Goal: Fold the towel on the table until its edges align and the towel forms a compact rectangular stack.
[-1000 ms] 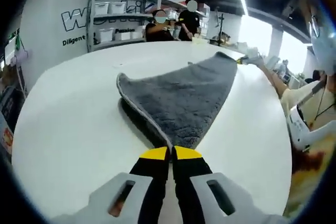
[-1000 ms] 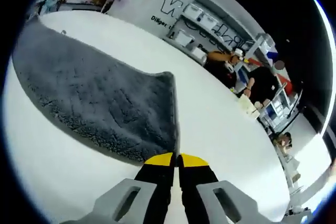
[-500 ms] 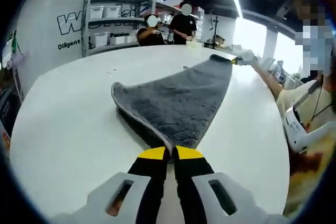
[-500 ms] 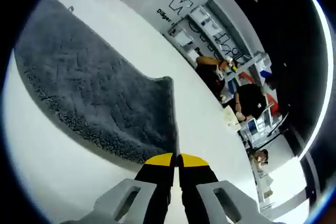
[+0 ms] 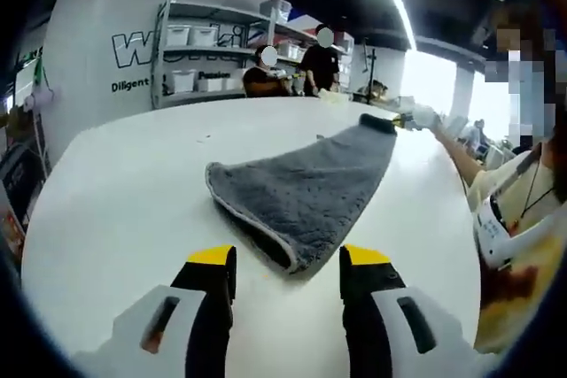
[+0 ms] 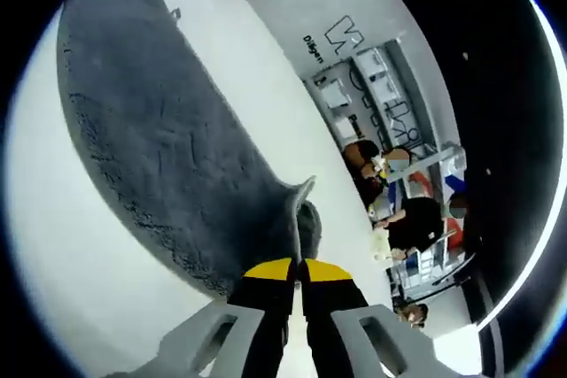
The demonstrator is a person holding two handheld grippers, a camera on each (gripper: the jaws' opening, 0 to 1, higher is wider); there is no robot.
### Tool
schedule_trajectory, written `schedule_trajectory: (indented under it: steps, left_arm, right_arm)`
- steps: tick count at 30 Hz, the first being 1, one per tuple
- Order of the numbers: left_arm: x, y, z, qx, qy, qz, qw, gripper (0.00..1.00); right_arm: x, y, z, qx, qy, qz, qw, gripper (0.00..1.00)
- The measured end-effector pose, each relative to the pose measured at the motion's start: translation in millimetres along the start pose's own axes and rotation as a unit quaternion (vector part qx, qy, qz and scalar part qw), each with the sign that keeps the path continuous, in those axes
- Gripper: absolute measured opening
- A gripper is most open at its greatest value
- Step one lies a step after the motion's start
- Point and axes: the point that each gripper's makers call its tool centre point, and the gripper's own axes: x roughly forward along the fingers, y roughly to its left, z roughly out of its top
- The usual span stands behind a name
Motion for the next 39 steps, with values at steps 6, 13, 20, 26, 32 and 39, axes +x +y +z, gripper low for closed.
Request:
schedule_trajectory:
  steps: [6, 13, 20, 26, 32, 39]
  left_arm:
    - [-5.6, 5.7, 2.9, -0.008, -0.014, 0.008, 0.9998, 0.45]
    - [-9.2, 11.0, 4.3, -0.018, -0.027, 0.014, 0.9994, 0.41]
    - [-9.6, 11.7, 4.0, -0.022, -0.031, 0.016, 0.9991, 0.39]
    - [-11.4, 13.4, 6.4, -0.024, -0.034, 0.015, 0.999, 0.38]
    - [-10.3, 12.1, 5.7, -0.025, -0.033, 0.017, 0.999, 0.38]
    - [-9.2, 10.8, 6.9, -0.028, -0.036, 0.016, 0.9989, 0.37]
  right_arm:
    - [-14.0, 18.2, 35.4, -0.032, -0.037, 0.013, 0.9987, 0.0]
    - [-27.6, 51.8, 62.0, -0.073, -0.07, 0.048, 0.9937, 0.0]
    - [-31.2, 78.5, 64.4, -0.08, -0.084, 0.084, 0.9897, 0.01]
    - [-37.5, 68.0, 77.0, 0.003, -0.132, 0.073, 0.9886, 0.28]
    - [-30.1, 59.3, 72.9, 0.157, -0.125, 0.115, 0.9728, 0.29]
    - [-6.6, 68.6, 65.2, 0.209, -0.086, 0.138, 0.9644, 0.23]
